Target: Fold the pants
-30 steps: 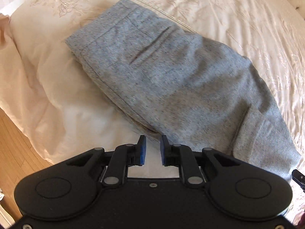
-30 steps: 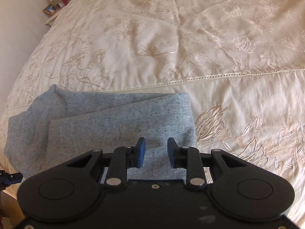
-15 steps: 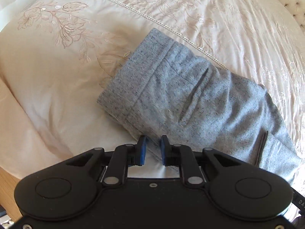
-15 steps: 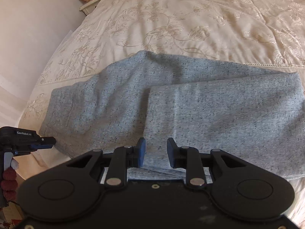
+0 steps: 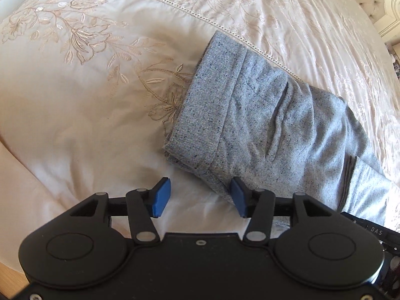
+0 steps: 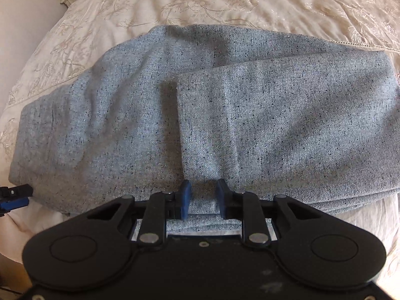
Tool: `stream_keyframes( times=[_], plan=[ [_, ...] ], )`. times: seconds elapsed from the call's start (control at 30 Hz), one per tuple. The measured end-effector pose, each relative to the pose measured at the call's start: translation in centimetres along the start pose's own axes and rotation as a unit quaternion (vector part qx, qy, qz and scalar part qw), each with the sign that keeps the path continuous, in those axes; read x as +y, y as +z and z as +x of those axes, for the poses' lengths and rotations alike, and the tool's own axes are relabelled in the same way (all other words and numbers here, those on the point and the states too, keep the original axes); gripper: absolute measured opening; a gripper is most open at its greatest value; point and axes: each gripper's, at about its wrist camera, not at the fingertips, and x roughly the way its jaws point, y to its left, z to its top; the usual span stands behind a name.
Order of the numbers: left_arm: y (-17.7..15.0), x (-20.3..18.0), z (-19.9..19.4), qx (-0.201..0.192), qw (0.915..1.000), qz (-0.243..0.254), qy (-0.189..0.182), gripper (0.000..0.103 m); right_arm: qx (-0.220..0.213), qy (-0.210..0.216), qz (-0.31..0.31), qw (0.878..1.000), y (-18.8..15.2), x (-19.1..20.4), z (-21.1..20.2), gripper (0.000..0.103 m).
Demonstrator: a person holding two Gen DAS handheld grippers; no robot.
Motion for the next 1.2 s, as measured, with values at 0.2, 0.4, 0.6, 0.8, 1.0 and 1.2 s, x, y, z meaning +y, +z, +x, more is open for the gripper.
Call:
stream_keyframes(
  times=[0.2, 0.4, 0.6, 0.8, 1.0, 1.2],
  plan=[
    [1.1, 0.9, 1.6, -0.009, 0.999, -0.03, -0.032, 0.063, 0.005, -0.018, -0.002, 1.0, 0.8, 1.5, 1.2, 0.025],
    [2.3, 0.8, 3.6, -0.015, 0.9966, -0.062, -0.051, 0.074, 0.007, -0.026, -0.003, 1.0, 1.0, 2.1, 1.7, 0.026],
    [2.7, 0.3, 3.9, -0.034, 0.9948, -0.084, -0.046, 0.059, 0.003, -0.024, -0.005, 1.0, 1.1, 2.2, 1.3, 0.026],
    [3.1, -1.0, 1.0, -0.069, 0.9956, -0.031, -0.056, 0.028, -0.024, -0.022, -0.034, 0.999, -0.4, 3.0, -0.6, 0.025],
    [3.1, -2.8, -1.7, -0.1, 0.9932, -0.015, -0.058, 0.024, -0.015, -0.024, -0.031, 0.999, -2.4, 3.0, -0.3, 0.024],
    [2.0, -5.6, -3.8, -0.13, 0.9899, 0.03, -0.048, 0.023, -0.004, -0.011, -0.024, 1.0, -3.7, 2.1, 1.3, 0.017]
  ],
)
